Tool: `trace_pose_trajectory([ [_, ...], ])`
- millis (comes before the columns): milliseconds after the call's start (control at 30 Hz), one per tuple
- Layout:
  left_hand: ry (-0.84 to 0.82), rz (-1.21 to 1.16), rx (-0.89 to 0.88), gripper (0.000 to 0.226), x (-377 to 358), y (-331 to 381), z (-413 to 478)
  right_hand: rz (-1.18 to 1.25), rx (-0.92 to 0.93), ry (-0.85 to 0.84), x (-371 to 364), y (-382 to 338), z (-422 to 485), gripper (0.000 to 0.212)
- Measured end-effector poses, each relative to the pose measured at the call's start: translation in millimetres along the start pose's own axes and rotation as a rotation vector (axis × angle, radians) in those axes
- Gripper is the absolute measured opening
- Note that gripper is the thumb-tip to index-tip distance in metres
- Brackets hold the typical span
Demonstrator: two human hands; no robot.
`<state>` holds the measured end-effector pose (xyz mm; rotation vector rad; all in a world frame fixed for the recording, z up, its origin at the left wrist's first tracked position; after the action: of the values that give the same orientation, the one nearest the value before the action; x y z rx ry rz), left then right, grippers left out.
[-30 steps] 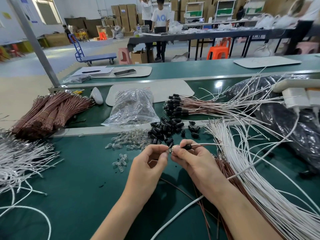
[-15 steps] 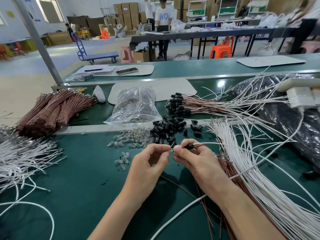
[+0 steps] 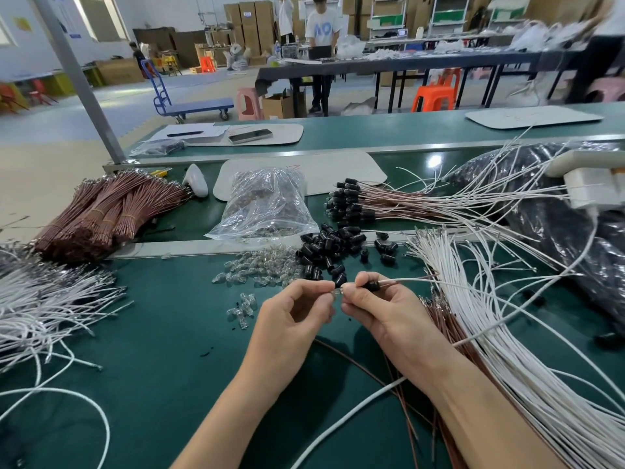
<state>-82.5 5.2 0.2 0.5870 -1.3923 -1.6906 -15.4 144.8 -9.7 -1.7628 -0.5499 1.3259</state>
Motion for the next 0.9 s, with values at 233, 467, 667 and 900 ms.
trace_pose_trajectory([
  [233, 0.018, -0.026, 0.010, 0.017, -3.2, 1.4, -1.8, 0.050, -0.036, 0.005, 1.1, -0.4, 0.3, 0.016],
  [467, 0.052, -0.091, 0.011, 0.014, -4.9, 3.3, -1.0, 0.123, -0.055, 0.041, -2.5, -0.2, 0.3, 0.011],
  [667, 0.041, -0.149, 0.058, 0.013, -3.9, 1.3, 1.6, 0.122, -0.085, 0.029, -1.6, -2.4, -0.4, 0.012],
  [900, 0.031, -0.096, 0.049, 0.014, -1.3, 0.7, 1.9, 0.039, -0.074, 0.016, -0.2, -2.6, -1.9, 0.014],
])
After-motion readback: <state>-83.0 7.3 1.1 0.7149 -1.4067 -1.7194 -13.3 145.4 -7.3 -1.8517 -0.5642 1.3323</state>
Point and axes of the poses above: each hand's wrist, its own z-axis towards the middle knuckle, its own x-axis out of the back of the hand, y = z × x, the point moved 4 cm from there along z, towards the middle knuckle, and after that the axes turned 2 degrees about -x, right-handed, at the moved point
